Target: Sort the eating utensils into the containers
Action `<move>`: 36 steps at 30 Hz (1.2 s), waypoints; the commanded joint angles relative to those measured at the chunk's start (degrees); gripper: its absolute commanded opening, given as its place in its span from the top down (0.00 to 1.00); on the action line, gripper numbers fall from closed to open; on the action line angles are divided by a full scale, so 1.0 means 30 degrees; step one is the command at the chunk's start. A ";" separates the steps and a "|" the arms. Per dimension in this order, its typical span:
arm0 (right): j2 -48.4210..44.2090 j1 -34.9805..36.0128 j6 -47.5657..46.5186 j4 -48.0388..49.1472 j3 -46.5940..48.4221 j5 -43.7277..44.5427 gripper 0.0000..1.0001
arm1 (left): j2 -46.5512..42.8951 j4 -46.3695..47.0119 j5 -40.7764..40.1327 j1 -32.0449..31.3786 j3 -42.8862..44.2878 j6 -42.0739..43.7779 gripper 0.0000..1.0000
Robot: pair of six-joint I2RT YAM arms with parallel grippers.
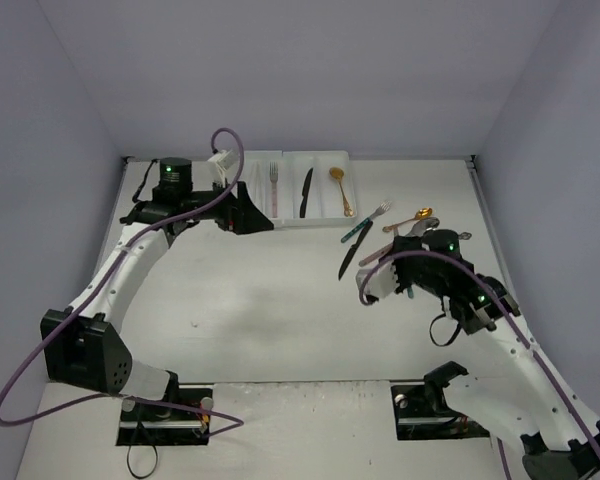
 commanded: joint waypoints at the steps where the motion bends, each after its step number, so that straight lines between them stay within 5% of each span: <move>1: -0.2381 0.0167 -0.9071 0.5324 -0.3278 -0.2657 1.00 | 0.0583 -0.1267 0.2320 -0.2963 0.1025 0.1660 0.13; 10: -0.4300 0.0577 -1.1937 1.2011 -0.8068 -0.7695 1.00 | 0.2169 -0.0748 0.0801 -0.7544 0.0831 0.0967 0.17; 16: -0.4814 0.1321 -1.0846 1.5268 -0.9502 -0.8428 1.00 | 0.2319 0.6559 0.0968 -0.8015 -0.0907 -0.3507 0.19; 36: -0.4731 0.2060 -1.0386 1.6559 -0.9757 -0.8005 1.00 | 0.3559 0.8218 0.1703 -0.9440 -0.0246 -0.4690 0.25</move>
